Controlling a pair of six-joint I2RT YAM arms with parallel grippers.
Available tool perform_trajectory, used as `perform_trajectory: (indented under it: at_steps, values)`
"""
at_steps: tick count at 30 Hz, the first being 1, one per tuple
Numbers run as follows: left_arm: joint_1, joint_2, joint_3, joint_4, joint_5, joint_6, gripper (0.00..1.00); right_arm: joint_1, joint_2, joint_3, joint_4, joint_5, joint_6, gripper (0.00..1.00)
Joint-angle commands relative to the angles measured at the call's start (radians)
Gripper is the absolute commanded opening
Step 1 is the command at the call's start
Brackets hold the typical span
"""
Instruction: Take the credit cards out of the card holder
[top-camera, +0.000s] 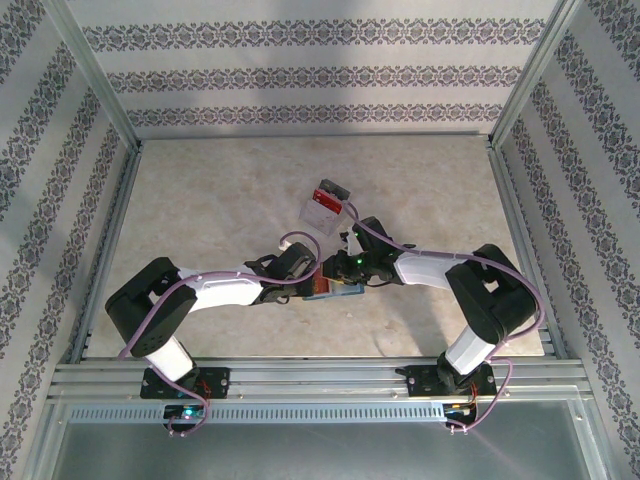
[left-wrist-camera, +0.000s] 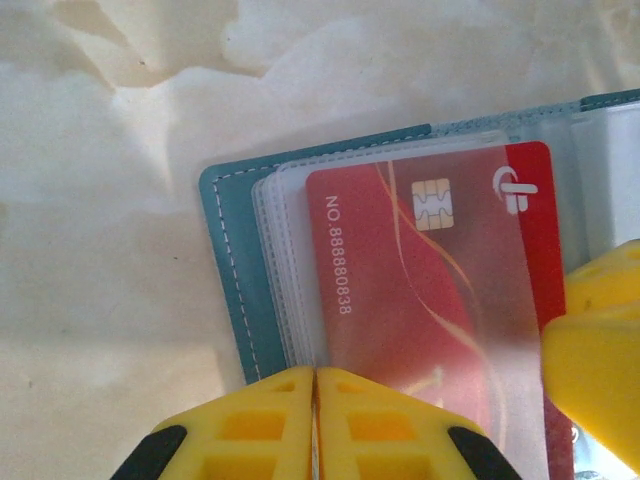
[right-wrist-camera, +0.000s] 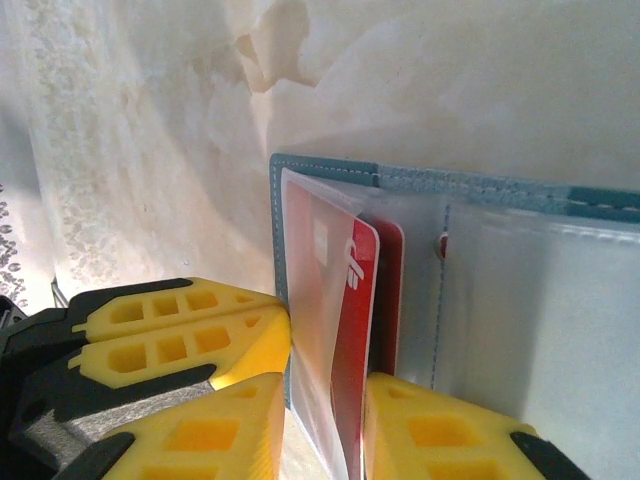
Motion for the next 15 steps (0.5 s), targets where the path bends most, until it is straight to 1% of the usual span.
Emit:
perform_trajectory:
  at_steps: [1,8,15]
  values:
    - [0.008,0.045,-0.005,-0.038,0.038,-0.013,0.09,0.021,0.036,0.025,0.042,-0.051,-0.01,0.28]
    - [0.008,0.042,-0.01,-0.034,0.036,-0.018,0.09,0.015,0.051,0.021,0.078,-0.063,-0.009,0.28]
    - [0.008,0.049,-0.009,-0.041,0.033,-0.026,0.09,-0.016,0.04,-0.021,0.203,-0.136,0.027,0.26]
